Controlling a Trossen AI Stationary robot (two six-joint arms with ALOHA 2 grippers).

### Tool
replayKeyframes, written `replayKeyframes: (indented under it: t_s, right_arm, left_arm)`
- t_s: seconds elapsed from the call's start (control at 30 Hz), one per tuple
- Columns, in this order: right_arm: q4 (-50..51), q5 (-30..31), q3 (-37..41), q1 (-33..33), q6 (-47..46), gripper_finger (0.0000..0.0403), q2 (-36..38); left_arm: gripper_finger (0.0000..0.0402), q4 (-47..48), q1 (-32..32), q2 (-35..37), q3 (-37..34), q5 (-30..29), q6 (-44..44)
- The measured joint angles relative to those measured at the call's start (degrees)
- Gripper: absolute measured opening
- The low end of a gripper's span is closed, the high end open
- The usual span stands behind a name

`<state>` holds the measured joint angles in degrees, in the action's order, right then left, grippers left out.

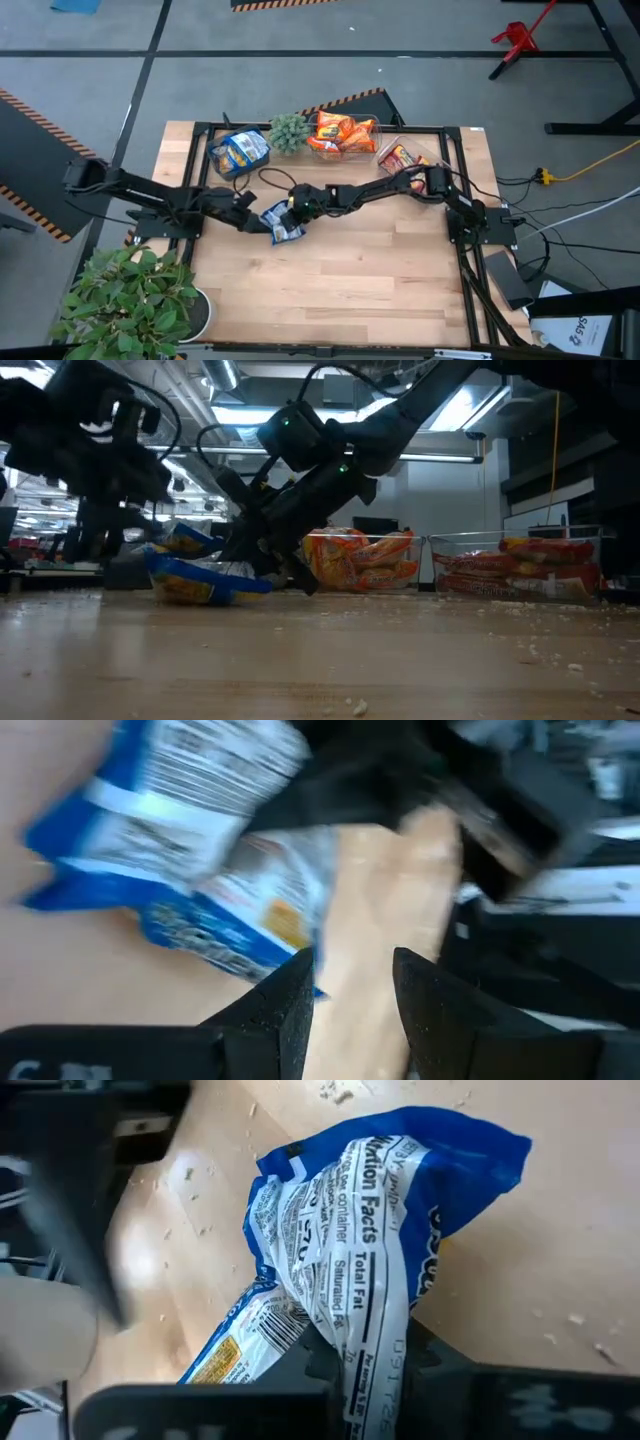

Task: Sort Maruchan noodles
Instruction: Put the blue noodle pack into the black bin

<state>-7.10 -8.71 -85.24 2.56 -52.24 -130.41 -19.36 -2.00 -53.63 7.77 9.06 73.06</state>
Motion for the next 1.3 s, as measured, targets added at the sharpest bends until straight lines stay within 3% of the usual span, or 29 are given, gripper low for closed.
replayKeyframes:
  t_s: [0.2,0.4,0.63,0.87,1.1,1.17,1.3]
  right_arm:
    - [-0.3,-4.8,-2.5,3.0,1.4,0.0016,-0.2]
    - [7.6,-6.3,-13.9,4.9,9.4,0.0016,-0.1]
    - [19.2,2.7,-28.1,7.4,24.4,0.0016,0.0]
    - [15.8,6.6,-33.9,11.1,27.2,0.0016,-2.2]
    - [12.1,4.7,-49.9,12.2,26.7,0.0016,-15.4]
    - [2.3,5.0,-46.7,12.3,24.6,0.0016,-15.9]
    - [-0.4,9.0,-47.9,12.8,22.9,0.0016,-18.3]
  left_arm:
    - [0.0133,0.0,0.0,8.5,0.0,3.5,2.3]
    - [0.0133,-3.9,0.0,18.1,0.0,1.7,3.9]
    - [0.0133,-11.0,0.0,28.3,0.0,-2.9,4.5]
    - [0.0133,-18.1,0.0,34.9,0.0,-9.7,-0.9]
    - [0.0133,-25.3,0.0,38.8,0.0,-14.5,-5.3]
    - [0.0133,-25.5,0.0,39.6,0.0,-15.2,-6.9]
    - [0.0133,-25.5,0.0,41.0,0.0,-17.0,-10.2]
